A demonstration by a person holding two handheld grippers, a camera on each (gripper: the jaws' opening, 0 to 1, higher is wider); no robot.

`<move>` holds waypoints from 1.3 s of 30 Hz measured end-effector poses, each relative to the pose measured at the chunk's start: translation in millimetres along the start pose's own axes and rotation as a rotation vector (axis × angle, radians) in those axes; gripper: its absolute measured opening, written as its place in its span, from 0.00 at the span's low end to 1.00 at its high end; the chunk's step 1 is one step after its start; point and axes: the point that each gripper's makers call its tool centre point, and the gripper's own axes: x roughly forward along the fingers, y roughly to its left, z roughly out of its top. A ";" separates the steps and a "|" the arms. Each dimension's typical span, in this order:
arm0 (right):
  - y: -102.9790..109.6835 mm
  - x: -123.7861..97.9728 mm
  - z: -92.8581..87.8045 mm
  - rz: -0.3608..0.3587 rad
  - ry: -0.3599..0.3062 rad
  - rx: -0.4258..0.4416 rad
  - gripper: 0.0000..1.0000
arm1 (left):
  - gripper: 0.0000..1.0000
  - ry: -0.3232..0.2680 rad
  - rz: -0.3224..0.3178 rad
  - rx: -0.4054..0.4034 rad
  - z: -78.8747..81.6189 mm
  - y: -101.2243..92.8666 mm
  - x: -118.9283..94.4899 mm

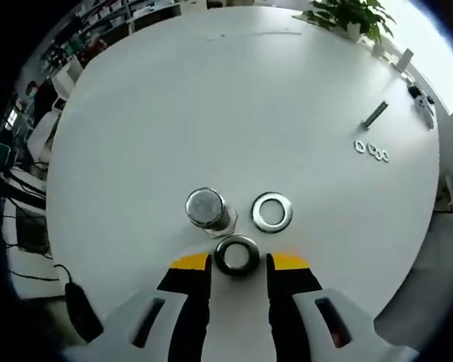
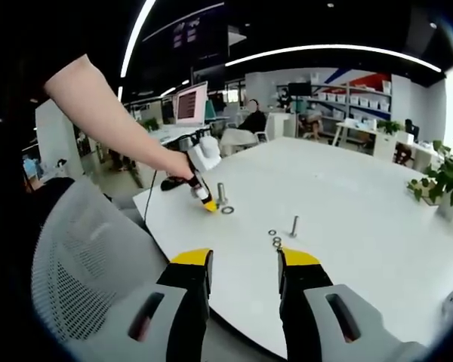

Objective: Place the washer onto the threaded stud by aligning its center hole with the stud, sliding it down to the base, and recovering from edge contact or off-axis alignment until the washer reaches the visible bottom stop.

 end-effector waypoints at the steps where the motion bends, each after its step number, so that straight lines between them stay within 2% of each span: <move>1: 0.2 0.0 0.0 0.001 0.000 0.001 0.37 | 0.27 0.000 -0.003 -0.005 1.0 0.0 -0.3; 3: -0.3 -0.1 0.3 -0.002 -0.001 0.000 0.37 | 0.28 0.004 -0.007 0.004 1.3 -0.4 0.2; 6: -0.3 0.0 0.1 -0.002 0.000 0.003 0.37 | 0.26 0.045 0.001 0.100 -0.7 1.3 0.7; 11: -1.1 -0.1 -0.2 -0.006 0.002 0.002 0.37 | 0.26 0.067 0.001 0.096 0.9 -0.6 0.9; 13: -1.5 -0.4 0.4 -0.008 -0.002 0.006 0.37 | 0.24 0.081 -0.012 0.141 1.2 -2.7 0.9; 15: -1.5 -0.5 0.1 -0.008 -0.001 0.007 0.37 | 0.21 0.094 -0.013 0.143 1.6 -3.0 0.5; 24: -0.6 0.4 -1.1 -0.005 0.007 0.007 0.37 | 0.21 0.156 -0.014 0.155 0.6 -2.4 1.0; 30: -0.5 0.6 -1.8 -0.002 0.011 0.003 0.37 | 0.22 0.156 -0.010 0.133 0.8 -1.2 1.8; 34: -1.6 -0.1 -1.2 -0.008 0.007 0.007 0.37 | 0.24 0.150 -0.016 0.060 2.0 -1.5 2.5; 37: -1.7 -0.2 -1.5 -0.009 0.009 0.005 0.36 | 0.25 0.167 -0.005 0.100 0.8 -4.4 2.4; 39: -1.7 -0.1 -1.5 -0.008 0.009 0.005 0.36 | 0.25 0.167 -0.002 0.088 1.8 -4.2 2.5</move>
